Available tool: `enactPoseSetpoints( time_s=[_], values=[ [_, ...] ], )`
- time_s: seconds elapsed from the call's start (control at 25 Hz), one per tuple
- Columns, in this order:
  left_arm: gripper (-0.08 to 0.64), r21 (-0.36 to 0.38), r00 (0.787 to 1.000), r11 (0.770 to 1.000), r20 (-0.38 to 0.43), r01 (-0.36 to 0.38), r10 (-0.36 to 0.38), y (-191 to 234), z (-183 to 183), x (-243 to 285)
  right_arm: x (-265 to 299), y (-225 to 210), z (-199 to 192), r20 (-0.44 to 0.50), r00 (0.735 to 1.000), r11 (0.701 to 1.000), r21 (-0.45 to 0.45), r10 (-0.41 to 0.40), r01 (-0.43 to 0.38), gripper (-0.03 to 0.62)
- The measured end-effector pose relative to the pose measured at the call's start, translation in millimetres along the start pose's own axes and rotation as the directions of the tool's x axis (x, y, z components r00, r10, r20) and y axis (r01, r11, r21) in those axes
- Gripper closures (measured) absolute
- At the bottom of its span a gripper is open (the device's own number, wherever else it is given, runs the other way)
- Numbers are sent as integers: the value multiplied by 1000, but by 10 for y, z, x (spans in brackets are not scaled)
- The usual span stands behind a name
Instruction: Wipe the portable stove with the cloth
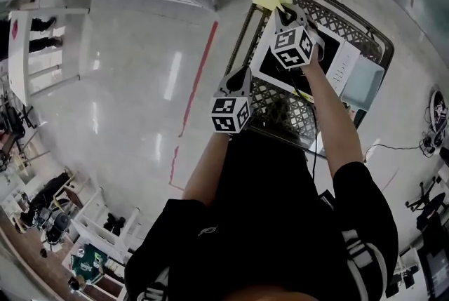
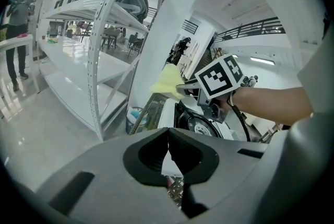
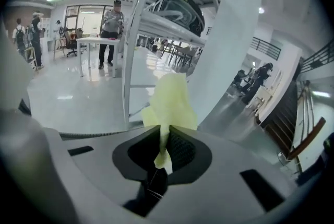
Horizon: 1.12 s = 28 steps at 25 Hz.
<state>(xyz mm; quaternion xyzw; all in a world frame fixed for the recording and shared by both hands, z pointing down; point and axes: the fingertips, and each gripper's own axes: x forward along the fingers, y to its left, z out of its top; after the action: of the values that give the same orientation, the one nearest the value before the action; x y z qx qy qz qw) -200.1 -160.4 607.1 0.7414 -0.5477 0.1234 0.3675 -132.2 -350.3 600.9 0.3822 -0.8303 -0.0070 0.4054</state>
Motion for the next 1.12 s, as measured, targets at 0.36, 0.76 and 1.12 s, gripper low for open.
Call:
enactPoseSetpoints(
  time_s=[0.36, 0.76, 1.12],
  values=[
    [542, 39, 999, 999, 24, 35, -36, 76, -82, -513, -1349, 300, -2, 184, 973, 906, 421, -143, 54, 565],
    [541, 122, 960, 959, 83, 255, -266, -467, -38, -836, -2449, 737, -466, 112, 947, 845, 492, -302, 211, 566],
    [541, 211, 926, 919, 109, 332, -360, -1020, -56, -1223, -3173, 909, -733, 86, 938, 831, 496, -337, 253, 566]
  ],
)
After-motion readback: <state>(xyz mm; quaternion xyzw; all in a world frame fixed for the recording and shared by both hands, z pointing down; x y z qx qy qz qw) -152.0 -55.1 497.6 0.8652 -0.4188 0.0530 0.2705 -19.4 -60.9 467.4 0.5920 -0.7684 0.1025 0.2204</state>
